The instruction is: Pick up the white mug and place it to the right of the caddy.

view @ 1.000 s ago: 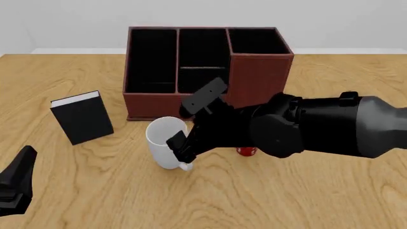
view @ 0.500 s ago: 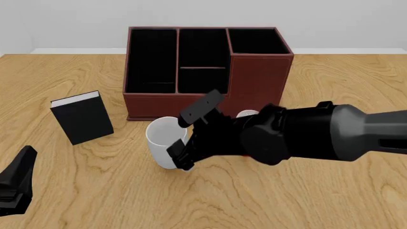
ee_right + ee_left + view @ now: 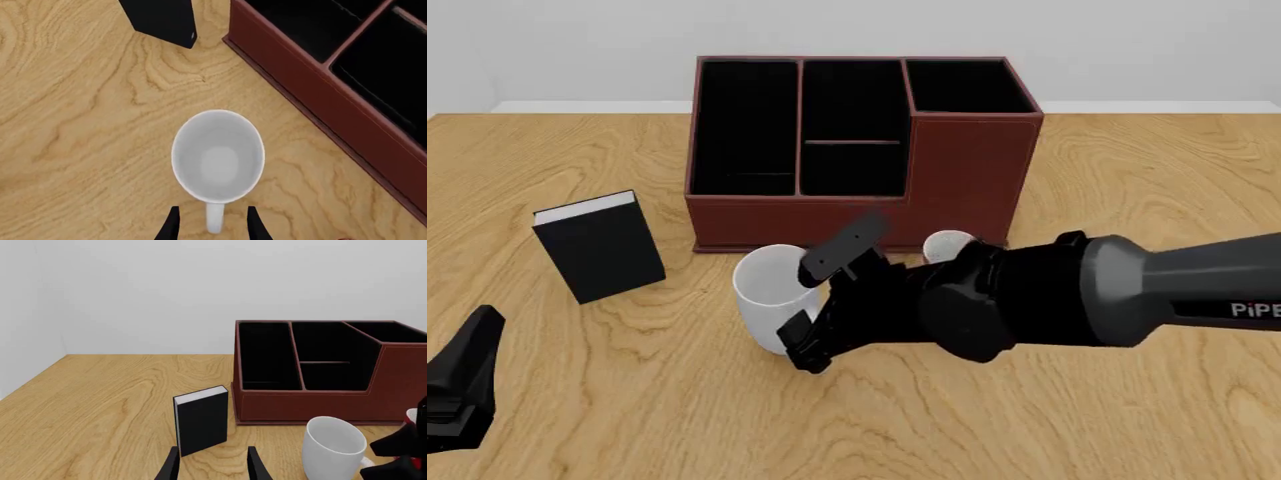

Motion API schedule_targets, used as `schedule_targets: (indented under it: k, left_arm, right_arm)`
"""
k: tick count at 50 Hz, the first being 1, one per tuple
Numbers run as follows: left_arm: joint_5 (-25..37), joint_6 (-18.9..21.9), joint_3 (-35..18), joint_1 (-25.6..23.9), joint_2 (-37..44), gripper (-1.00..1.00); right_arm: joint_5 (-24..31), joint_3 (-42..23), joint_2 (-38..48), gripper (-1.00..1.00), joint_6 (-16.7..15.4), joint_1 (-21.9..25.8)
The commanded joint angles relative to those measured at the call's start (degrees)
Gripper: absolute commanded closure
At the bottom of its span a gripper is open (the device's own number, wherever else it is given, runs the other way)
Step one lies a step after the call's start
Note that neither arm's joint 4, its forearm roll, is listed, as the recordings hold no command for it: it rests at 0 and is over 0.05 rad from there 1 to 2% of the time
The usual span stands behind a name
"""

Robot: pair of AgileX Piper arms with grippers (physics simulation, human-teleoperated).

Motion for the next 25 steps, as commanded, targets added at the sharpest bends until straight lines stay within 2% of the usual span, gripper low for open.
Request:
schedule_targets:
  k: [1,25]
  left_arm:
    - [0.0,0.0,0.0,0.0,0.0,-1.0]
    - [0.0,0.0,0.0,0.0,0.0,-1.0]
  right_arm:
    - [-1.04,0.08,1.99,-1.0,0.74,0.44]
    - [-2.29,1.68,2.91,-1.0,1.24,-0.39]
